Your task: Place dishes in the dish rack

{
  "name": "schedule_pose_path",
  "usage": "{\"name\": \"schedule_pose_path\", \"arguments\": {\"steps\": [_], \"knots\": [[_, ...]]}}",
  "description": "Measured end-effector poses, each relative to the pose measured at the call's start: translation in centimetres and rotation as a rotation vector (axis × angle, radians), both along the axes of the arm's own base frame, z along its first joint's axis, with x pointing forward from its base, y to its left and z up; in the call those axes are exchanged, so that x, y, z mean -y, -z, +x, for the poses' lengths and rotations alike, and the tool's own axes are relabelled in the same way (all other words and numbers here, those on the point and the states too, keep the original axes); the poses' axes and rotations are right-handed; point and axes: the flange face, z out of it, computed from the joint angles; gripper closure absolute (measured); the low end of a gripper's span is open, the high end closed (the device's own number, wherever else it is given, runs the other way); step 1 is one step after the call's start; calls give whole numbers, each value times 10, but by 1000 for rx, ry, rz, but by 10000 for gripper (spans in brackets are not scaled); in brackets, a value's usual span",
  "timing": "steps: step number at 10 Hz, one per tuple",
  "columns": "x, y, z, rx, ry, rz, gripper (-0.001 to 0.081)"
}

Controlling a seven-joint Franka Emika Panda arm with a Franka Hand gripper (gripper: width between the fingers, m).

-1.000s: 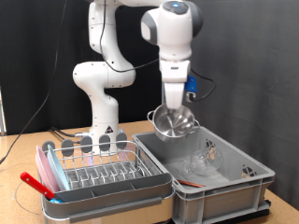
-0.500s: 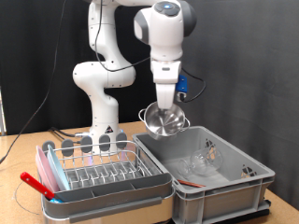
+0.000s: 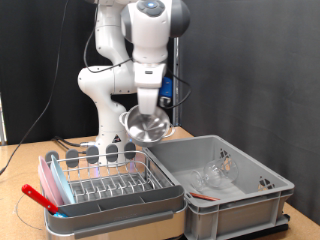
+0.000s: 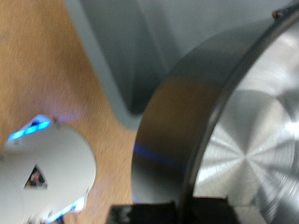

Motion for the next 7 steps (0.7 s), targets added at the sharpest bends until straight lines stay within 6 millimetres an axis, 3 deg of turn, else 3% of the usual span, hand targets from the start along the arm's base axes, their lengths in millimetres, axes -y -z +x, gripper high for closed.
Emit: {"name": "schedule_pose_path", "arguments": {"steps": [3, 7], "knots": [[29, 9, -15, -58, -32, -24, 784], [44, 33, -21, -27, -58, -74, 784]]}}
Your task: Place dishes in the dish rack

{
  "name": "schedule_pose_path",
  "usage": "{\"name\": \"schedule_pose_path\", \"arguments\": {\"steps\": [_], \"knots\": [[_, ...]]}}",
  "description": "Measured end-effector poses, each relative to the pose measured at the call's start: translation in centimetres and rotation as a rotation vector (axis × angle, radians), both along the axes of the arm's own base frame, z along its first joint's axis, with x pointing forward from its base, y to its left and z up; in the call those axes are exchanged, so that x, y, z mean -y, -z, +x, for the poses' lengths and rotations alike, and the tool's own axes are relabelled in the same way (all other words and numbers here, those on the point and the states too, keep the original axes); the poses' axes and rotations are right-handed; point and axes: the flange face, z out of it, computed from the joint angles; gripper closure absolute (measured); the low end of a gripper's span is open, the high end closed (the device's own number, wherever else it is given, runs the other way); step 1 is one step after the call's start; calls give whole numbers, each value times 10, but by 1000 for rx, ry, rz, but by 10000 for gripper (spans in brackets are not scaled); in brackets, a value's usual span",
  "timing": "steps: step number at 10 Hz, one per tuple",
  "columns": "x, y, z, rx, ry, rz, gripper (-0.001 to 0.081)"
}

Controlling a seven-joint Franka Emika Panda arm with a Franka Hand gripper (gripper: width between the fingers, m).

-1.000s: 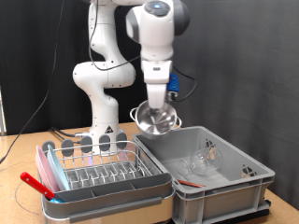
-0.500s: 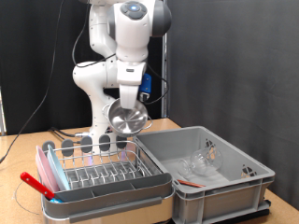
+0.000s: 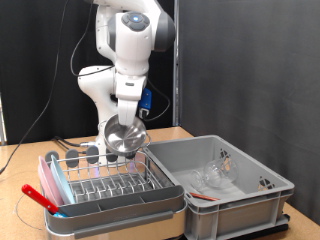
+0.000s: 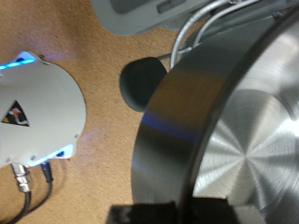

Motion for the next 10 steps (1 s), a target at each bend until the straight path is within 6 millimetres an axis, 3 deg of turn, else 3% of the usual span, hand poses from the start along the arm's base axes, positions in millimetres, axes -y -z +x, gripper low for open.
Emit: {"name": "schedule_pose_path", "arguments": {"steps": [10], "knots": [[1, 68, -18, 50, -51, -41, 784]]}}
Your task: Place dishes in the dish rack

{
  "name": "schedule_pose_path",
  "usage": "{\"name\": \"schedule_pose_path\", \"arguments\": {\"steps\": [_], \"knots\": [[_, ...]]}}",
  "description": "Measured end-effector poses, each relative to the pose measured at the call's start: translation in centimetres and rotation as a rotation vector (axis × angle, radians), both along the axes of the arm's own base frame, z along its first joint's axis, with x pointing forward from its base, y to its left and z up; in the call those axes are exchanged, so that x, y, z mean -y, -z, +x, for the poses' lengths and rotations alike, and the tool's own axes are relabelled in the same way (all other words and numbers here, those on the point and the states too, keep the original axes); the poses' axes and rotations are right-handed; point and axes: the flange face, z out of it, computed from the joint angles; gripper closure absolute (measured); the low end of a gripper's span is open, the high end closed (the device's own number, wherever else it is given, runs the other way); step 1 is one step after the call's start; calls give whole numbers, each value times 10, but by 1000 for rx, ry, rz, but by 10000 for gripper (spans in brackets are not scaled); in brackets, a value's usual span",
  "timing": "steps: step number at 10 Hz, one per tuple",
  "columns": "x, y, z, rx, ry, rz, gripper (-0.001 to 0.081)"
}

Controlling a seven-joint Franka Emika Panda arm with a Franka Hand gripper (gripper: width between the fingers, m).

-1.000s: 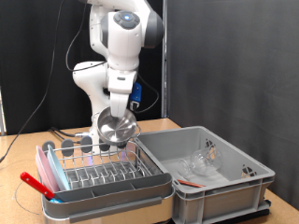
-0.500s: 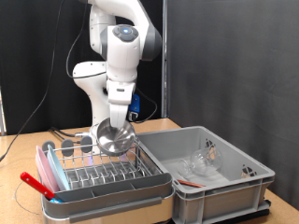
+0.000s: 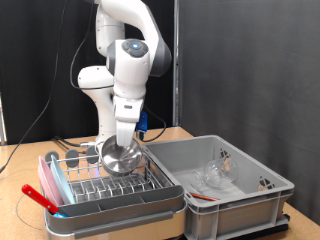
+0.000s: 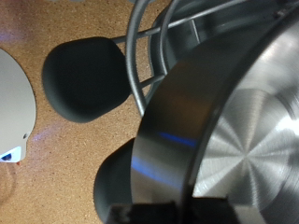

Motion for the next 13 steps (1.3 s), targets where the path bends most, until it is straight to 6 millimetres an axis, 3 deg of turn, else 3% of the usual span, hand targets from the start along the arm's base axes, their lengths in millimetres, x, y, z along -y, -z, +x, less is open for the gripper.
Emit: {"name": "schedule_pose_path", "arguments": {"steps": [2, 3, 4, 5, 6, 7, 8, 9, 10, 11, 13], "knots": [[0, 9, 1, 7, -2, 0, 784], [0, 11, 1, 8, -2, 0, 732], [0, 12, 1, 9, -2, 1, 732], [0, 14, 2, 8, -2, 1, 549], [0, 16, 2, 7, -2, 1, 549], [0, 16, 3, 10, -2, 1, 354], [0, 16, 3, 14, 0, 3, 216], [0, 13, 5, 23, 6, 12, 216], [-1, 8, 7, 34, 8, 34, 84], [-2, 1, 8, 26, -1, 61, 13], [-4, -16, 8, 27, -25, 82, 0]]}}
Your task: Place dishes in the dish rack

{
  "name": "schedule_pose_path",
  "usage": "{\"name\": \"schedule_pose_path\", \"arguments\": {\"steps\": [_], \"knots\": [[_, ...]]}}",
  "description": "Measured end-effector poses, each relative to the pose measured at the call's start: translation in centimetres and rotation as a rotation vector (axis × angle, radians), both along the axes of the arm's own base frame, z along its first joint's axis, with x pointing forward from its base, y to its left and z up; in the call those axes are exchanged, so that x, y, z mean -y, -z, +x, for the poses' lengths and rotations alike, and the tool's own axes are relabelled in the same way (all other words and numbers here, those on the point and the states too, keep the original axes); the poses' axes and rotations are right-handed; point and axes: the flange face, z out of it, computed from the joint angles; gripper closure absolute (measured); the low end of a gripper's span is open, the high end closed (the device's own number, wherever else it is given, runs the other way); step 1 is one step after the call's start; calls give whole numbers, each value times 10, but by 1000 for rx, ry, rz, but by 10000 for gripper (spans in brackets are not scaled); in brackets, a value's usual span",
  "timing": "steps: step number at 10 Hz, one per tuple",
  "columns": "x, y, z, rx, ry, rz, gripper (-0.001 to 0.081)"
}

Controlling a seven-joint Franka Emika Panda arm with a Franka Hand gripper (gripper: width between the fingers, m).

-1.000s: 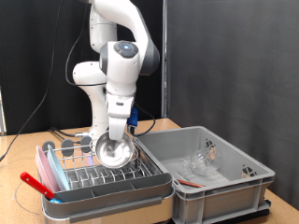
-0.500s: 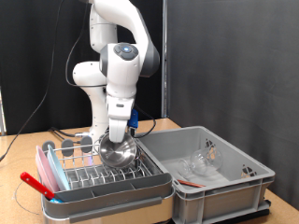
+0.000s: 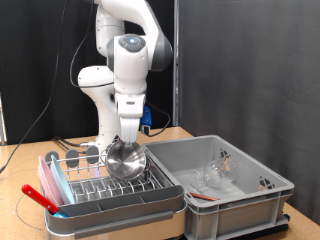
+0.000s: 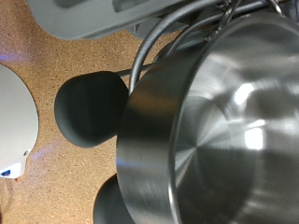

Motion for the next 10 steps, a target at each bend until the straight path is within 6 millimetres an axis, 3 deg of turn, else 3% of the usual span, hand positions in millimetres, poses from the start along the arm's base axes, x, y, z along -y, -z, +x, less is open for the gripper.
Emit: {"name": "schedule_pose_path", "arguments": {"steps": [3, 10], "knots": [[-2, -8, -2, 15, -4, -11, -2], [2, 9, 0, 159, -98, -54, -2]]}}
